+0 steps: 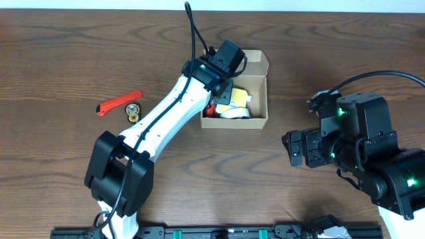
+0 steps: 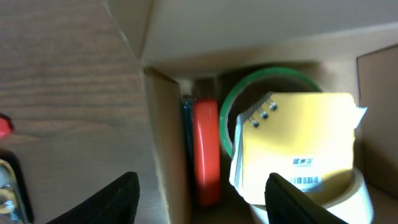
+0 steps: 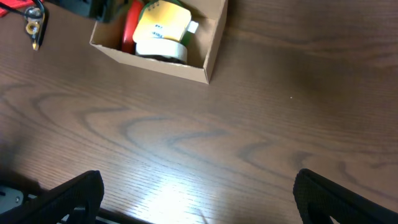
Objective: Pack container
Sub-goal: 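Release the cutter and move the left gripper to the correction tape, then grasp the clear correction-tape dispenser with the left gripper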
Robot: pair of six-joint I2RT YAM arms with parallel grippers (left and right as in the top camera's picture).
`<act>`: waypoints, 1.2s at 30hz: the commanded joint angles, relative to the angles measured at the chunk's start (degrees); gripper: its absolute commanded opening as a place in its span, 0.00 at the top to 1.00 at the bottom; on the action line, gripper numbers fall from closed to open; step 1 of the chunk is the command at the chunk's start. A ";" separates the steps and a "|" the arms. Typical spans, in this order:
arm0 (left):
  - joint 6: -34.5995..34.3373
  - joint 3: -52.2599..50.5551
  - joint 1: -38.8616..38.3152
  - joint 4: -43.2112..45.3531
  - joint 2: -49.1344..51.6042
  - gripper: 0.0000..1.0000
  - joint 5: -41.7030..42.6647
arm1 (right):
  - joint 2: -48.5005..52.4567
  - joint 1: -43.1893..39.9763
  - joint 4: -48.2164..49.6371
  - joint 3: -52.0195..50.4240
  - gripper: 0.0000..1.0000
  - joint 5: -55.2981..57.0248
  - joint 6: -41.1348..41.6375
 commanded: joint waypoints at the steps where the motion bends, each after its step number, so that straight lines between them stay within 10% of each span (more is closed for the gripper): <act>1: -0.28 4.70 0.33 -0.87 -2.75 0.36 -1.81 | 0.04 -0.42 -0.09 0.00 0.01 -0.17 -0.17; 11: -2.56 6.88 7.87 -3.82 -12.74 0.35 -10.58 | 0.02 -0.39 -0.09 0.00 0.01 -0.20 -0.15; 30: -5.05 -4.92 35.04 -5.73 -4.79 0.34 0.76 | 0.02 -0.42 -0.11 0.00 0.01 -0.20 -0.15; 36: -18.25 -7.43 36.96 -5.66 -1.46 0.23 2.91 | 0.04 -0.39 -0.09 0.00 0.01 -0.20 -0.17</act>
